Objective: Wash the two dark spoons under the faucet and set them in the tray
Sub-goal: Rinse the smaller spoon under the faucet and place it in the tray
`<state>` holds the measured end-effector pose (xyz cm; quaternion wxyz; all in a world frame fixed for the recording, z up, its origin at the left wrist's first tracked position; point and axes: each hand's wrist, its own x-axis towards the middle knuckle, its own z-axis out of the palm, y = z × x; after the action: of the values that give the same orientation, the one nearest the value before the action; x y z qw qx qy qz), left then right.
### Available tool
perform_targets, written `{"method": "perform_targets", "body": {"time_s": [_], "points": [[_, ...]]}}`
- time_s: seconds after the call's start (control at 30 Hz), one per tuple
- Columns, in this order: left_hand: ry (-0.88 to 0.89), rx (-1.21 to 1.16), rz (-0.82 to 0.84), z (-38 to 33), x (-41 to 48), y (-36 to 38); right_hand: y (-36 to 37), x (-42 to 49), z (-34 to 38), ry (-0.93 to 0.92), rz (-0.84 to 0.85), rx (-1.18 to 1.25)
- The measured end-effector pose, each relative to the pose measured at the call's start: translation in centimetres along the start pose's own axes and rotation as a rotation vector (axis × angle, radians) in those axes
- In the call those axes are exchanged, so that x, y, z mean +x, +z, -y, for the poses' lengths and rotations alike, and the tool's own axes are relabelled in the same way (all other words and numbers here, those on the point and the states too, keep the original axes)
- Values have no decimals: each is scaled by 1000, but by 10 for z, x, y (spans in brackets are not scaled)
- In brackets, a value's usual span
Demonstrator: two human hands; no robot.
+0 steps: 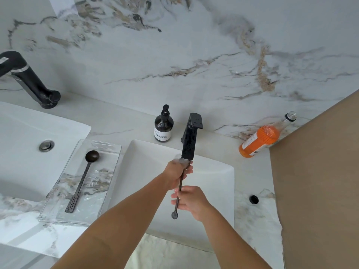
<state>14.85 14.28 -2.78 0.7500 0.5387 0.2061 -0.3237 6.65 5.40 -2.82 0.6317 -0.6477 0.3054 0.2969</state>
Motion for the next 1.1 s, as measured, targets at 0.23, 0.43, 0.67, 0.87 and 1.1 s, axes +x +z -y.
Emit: {"method": "perform_targets", "body": {"time_s": [0.23, 0.43, 0.67, 0.87, 1.1], "points": [[104, -10, 149, 7, -9, -23, -5, 18, -3, -69, -163, -274], [152, 244, 165, 8, -19, -39, -10, 33, -5, -162, -246, -436], [360, 601, 156, -5, -21, -47, -10, 29, 6, -331, -92, -309], [266, 531, 154, 32, -29, -58, -14, 13, -25, -272, -31, -406], [72, 312, 26, 33, -28, -40, -27, -7, 14, -300, -277, -356]]}}
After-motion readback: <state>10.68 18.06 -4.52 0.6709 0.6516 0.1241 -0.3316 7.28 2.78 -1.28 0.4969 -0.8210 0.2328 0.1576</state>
